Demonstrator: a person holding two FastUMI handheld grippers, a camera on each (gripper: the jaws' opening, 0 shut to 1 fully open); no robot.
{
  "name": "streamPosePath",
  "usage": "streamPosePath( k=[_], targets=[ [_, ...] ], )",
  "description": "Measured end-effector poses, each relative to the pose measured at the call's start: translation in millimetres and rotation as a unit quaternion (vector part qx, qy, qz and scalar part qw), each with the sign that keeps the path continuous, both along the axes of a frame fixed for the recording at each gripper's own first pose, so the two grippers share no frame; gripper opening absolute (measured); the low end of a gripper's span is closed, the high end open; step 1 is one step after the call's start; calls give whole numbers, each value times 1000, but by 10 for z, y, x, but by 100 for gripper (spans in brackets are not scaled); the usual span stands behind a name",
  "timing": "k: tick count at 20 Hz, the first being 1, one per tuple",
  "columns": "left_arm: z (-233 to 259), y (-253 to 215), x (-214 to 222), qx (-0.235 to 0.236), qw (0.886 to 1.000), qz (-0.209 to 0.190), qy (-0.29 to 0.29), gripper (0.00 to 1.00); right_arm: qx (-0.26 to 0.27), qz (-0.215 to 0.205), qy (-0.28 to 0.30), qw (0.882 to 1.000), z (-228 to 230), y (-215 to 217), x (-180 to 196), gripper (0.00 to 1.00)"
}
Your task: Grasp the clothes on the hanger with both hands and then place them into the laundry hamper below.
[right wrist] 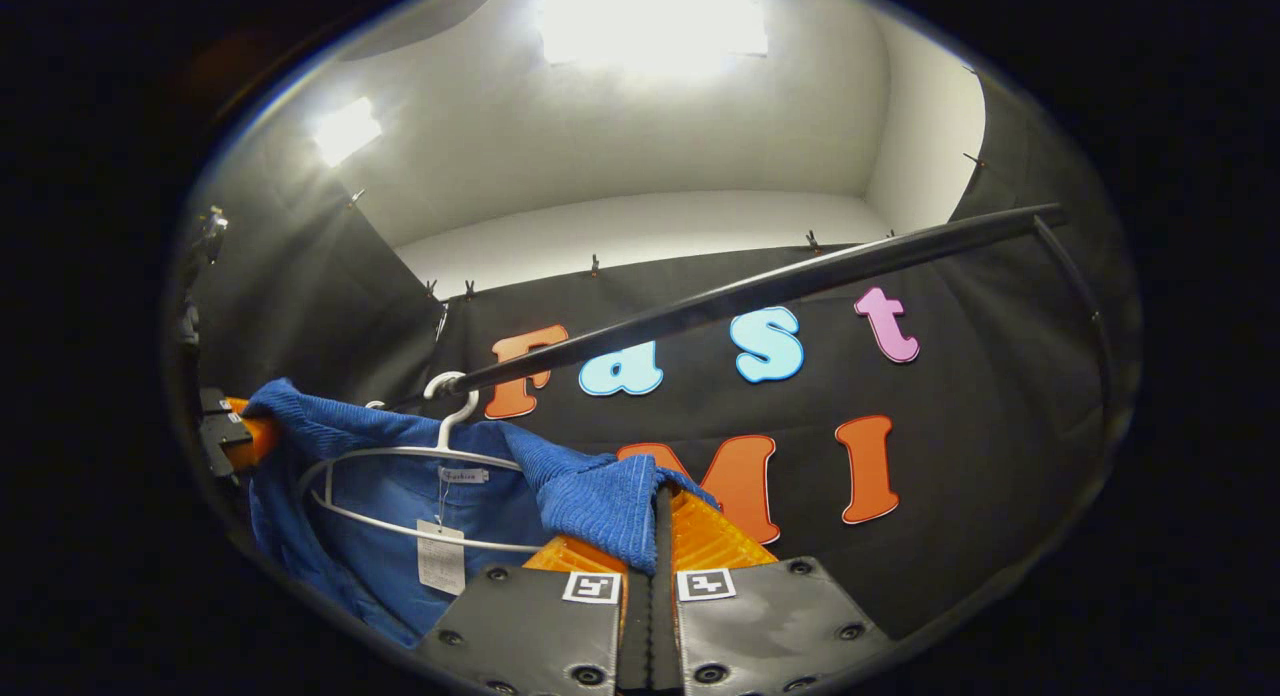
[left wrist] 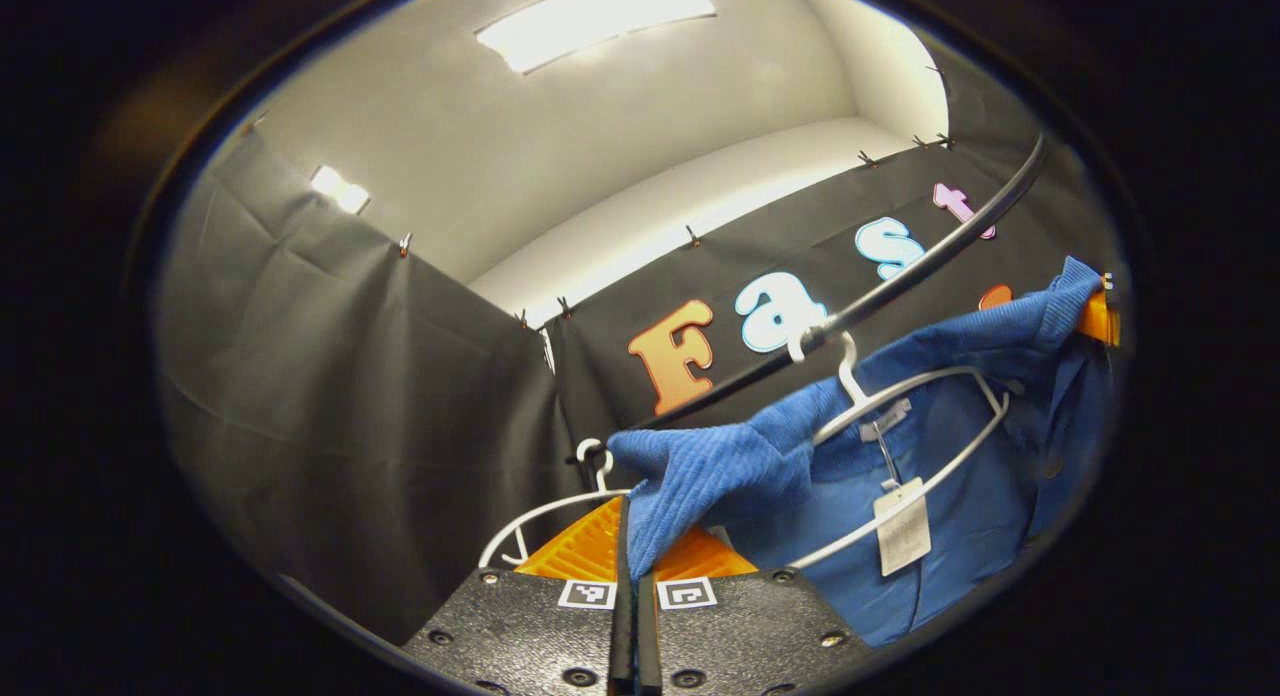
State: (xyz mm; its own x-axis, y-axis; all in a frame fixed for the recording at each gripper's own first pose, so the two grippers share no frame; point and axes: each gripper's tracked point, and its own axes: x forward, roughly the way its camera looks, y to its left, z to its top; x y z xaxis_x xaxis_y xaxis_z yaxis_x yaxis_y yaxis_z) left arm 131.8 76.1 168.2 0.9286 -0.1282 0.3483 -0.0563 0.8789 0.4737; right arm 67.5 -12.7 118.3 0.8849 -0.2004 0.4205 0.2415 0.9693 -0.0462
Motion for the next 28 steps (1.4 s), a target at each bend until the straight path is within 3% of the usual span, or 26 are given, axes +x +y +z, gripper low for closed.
streamPosePath(
  k=[3, 5, 8, 11, 15, 19, 28],
  targets=[
    [436, -95, 48, 4, 999, -43, -28, 1, 0, 3, -5, 1000, 39, 45, 11, 7],
    [502, -40, 203, 7, 998, -60, -14, 1, -4, 6, -7, 1000, 58, 88, 0, 7],
    [483, 117, 510, 21, 996, -91, 11, 2, -12, 5, -10, 1000, 84, 105, -15, 7],
    [241, 350, 795, -14, 990, -124, 63, 2, -6, 3, 1, 1000, 41, 65, 4, 7],
    [-218, 716, 1105, -77, 984, -115, 109, 2, 6, 13, 13, 1000, -10, 70, 83, 7],
    [-813, 812, 1280, -148, 970, -117, 155, 2, 0, 12, 22, 1000, -48, 141, 132, 7],
    [-1454, 782, 1258, -173, 963, -101, 179, 2, -41, -35, 10, 998, 74, 30, 251, 7]
  ],
)
